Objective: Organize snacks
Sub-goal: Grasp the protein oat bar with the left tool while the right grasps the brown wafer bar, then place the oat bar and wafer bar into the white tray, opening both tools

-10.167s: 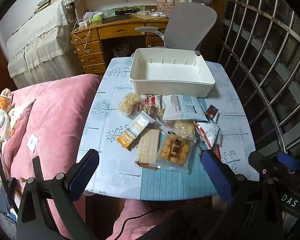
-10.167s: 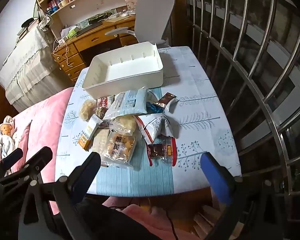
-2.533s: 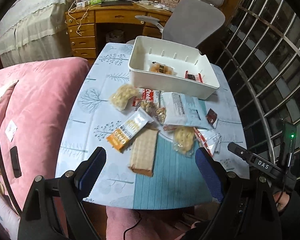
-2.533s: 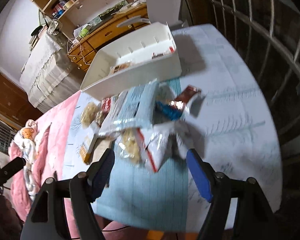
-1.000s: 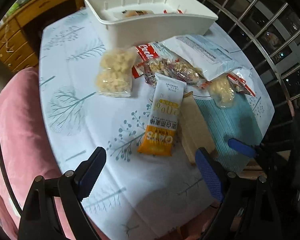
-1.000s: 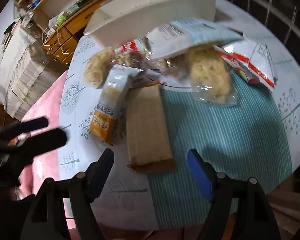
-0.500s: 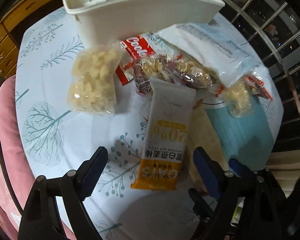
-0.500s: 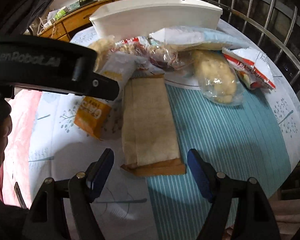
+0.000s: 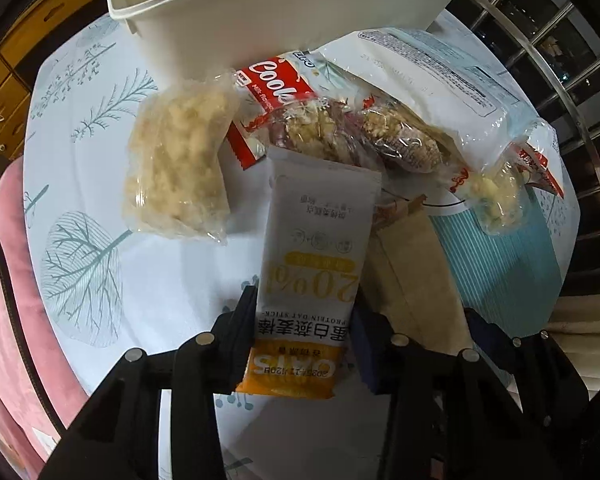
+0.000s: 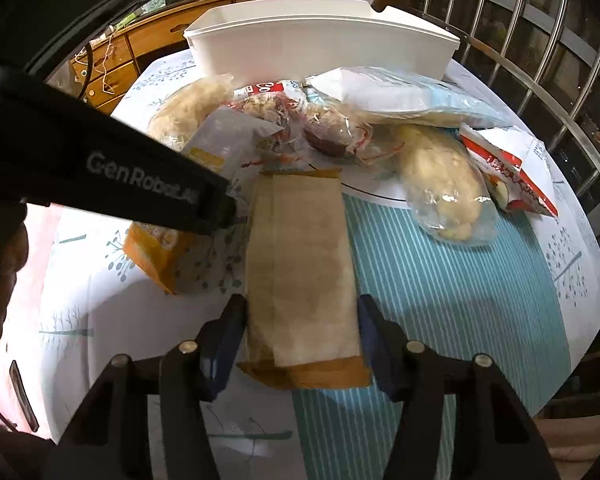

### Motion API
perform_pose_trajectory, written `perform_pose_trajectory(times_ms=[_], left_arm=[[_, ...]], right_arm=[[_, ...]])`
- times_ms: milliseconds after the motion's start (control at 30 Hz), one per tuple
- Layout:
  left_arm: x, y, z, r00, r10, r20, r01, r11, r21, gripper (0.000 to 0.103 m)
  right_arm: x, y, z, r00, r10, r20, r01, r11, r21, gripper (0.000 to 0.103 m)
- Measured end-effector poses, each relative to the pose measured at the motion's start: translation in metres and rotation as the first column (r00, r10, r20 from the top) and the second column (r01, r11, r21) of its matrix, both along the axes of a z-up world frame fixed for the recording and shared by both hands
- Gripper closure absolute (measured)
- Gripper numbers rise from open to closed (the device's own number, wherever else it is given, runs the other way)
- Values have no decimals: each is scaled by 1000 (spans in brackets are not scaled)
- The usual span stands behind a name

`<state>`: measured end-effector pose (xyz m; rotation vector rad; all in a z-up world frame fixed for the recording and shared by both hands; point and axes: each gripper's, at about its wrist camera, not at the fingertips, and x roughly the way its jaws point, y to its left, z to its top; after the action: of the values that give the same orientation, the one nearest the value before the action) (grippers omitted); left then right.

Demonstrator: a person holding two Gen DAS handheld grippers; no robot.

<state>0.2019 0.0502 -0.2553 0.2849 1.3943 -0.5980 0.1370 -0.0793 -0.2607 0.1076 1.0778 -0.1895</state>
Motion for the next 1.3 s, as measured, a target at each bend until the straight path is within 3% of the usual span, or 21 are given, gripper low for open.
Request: perform_pose_trajectory(times_ms=[167, 567, 1033, 1300], left_arm=[[0, 10, 1, 999, -10, -35, 11, 999, 34, 63], [-9, 54, 40, 998, 52, -48, -53, 998, -20, 63], [6, 97, 104, 987, 145, -70, -146, 989, -1, 63], [28, 92, 124, 975, 189, -118, -188, 982, 23, 63]], right_arm=[[6, -4, 2, 999, 9, -37, -9, 1000, 10, 49], [11, -20, 19, 990, 81, -118, -68, 992, 110, 50], [15, -12, 79, 960, 275, -53, -270, 960, 78, 50], [35, -18, 115, 957, 289, 26, -290, 955, 59, 50]])
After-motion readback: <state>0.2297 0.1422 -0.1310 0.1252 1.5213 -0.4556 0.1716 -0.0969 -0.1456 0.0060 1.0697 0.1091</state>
